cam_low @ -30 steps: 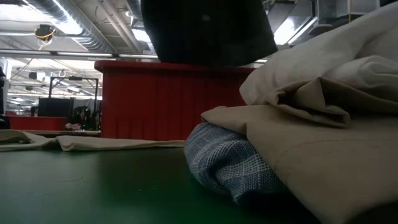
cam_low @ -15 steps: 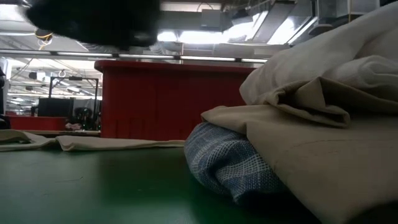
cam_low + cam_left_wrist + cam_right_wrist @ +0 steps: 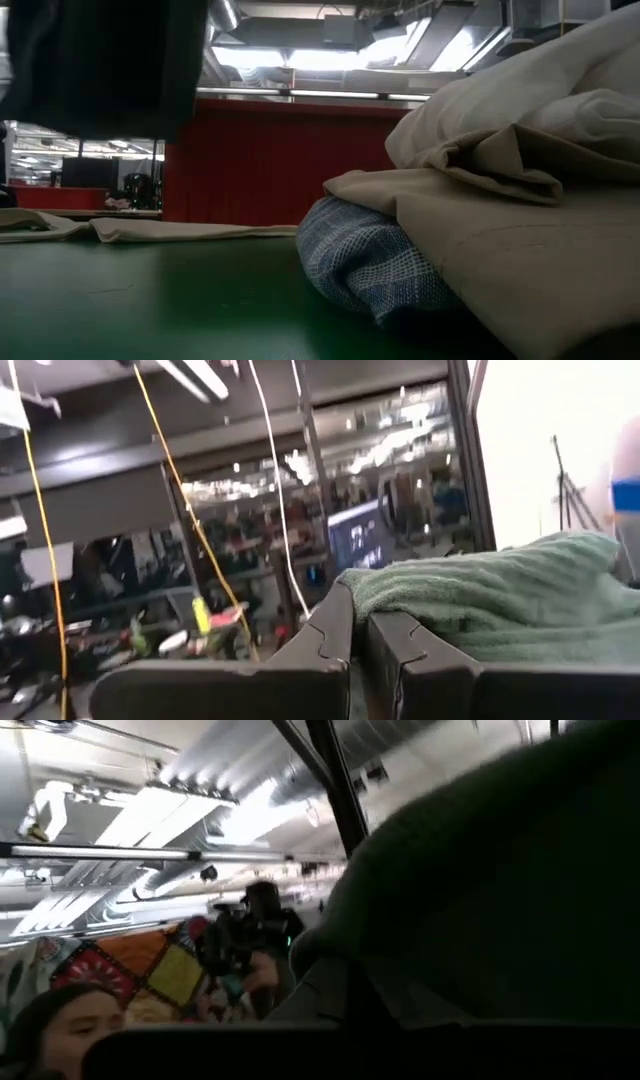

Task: Fold Laundry from Bin
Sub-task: Remove the green shirt from the red bin

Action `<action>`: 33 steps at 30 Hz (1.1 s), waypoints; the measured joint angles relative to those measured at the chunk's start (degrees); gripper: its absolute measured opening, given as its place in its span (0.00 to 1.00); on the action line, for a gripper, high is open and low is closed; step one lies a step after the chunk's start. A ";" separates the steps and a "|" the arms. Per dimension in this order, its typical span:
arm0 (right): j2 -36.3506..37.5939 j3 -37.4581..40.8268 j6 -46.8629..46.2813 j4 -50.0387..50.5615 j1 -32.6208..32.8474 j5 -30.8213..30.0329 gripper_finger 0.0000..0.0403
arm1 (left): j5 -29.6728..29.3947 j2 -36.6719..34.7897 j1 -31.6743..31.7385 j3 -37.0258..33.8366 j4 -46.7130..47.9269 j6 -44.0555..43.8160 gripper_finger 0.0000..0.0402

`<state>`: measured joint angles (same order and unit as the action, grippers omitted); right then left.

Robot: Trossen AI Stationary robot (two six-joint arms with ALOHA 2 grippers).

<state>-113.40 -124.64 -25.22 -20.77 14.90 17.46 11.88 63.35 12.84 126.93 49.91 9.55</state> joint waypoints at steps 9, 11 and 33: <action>0.11 -0.05 -1.48 18.89 6.06 -12.91 0.01 | 0.02 -0.61 -0.04 -0.02 9.73 5.96 0.00; 0.11 -0.05 -1.47 22.93 6.96 -18.11 0.01 | -0.09 -0.98 -0.04 -0.02 13.48 6.09 0.00; -1.92 -0.07 -13.63 18.52 6.27 -1.41 0.01 | -0.47 -0.80 -0.07 -0.02 5.63 -4.90 0.00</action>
<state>-115.33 -124.70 -38.85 -2.25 21.17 16.05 11.42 62.56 12.78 126.91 55.54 4.65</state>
